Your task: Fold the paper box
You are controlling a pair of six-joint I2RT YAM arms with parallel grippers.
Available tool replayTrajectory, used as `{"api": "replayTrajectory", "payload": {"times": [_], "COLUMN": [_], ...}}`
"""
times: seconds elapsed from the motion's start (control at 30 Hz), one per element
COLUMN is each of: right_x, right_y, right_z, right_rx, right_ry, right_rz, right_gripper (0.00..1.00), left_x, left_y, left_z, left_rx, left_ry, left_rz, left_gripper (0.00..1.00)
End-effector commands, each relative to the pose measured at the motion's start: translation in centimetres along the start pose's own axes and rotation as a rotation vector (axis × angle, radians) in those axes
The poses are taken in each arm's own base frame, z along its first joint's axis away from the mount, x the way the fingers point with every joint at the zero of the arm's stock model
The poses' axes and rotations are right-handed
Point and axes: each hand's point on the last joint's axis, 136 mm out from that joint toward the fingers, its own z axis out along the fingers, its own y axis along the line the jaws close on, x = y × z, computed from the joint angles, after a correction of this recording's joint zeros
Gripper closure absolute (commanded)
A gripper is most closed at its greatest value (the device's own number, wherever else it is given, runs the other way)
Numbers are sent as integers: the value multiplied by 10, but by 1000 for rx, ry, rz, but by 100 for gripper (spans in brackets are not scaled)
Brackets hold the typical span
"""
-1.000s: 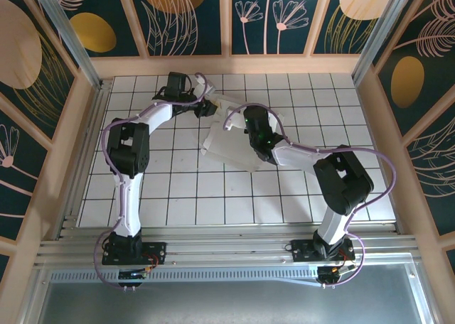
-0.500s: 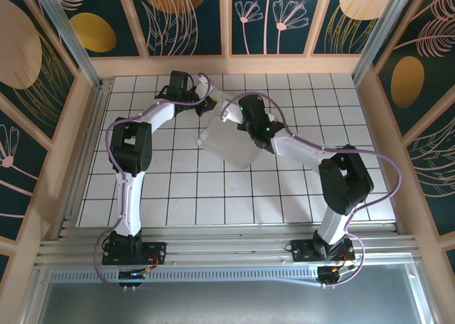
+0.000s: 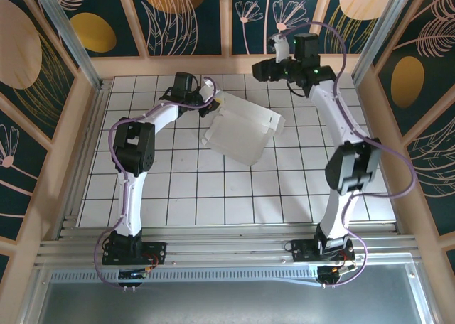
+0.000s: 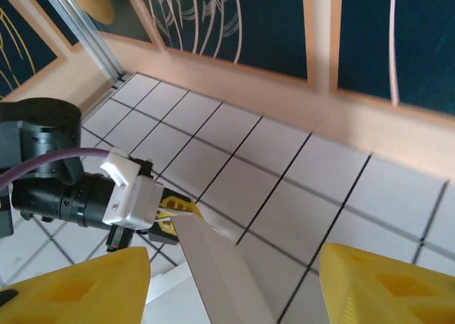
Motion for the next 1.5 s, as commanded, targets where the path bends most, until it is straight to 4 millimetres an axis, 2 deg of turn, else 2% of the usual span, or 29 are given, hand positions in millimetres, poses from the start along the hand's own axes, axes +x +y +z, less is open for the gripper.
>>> {"api": "replayTrajectory", "payload": {"times": [0.0, 0.07, 0.13, 0.4, 0.63, 0.83, 1.0, 1.13, 1.23, 1.33, 1.47], "right_x": [63, 72, 82, 116, 127, 133, 124, 128, 134, 141, 150], "right_y": [20, 25, 22, 7, -6, -4, 9, -3, -5, -5, -11], "right_z": [31, 41, 48, 64, 74, 78, 75, 79, 81, 85, 90], "right_rx": [-217, -264, -273, -216, -144, -150, -222, -145, -138, -113, -56], "right_ry": [231, 254, 275, 348, 369, 377, 352, 359, 366, 383, 404], "right_rz": [282, 292, 303, 306, 299, 297, 314, 299, 287, 255, 220], "right_gripper": [28, 22, 21, 29, 36, 39, 35, 43, 49, 51, 54], "left_x": [-6, -5, -3, -4, -6, -10, -10, -12, -13, -13, -24], "left_y": [1, 1, 0, 0, -2, -3, -3, -1, -4, -7, -7], "left_z": [4, 4, 5, 6, 6, 6, 7, 9, 8, 8, 3], "left_rx": [5, 6, 8, 16, 26, 34, 30, 34, 48, 64, 78], "left_ry": [-35, -34, -32, -39, -47, -53, -49, -46, -50, -55, -75], "left_rz": [84, 90, 94, 81, 70, 49, 43, 0, -24, -60, -141], "left_gripper": [100, 100, 100, 100, 100, 100, 100, 100, 93, 83, 75]}}
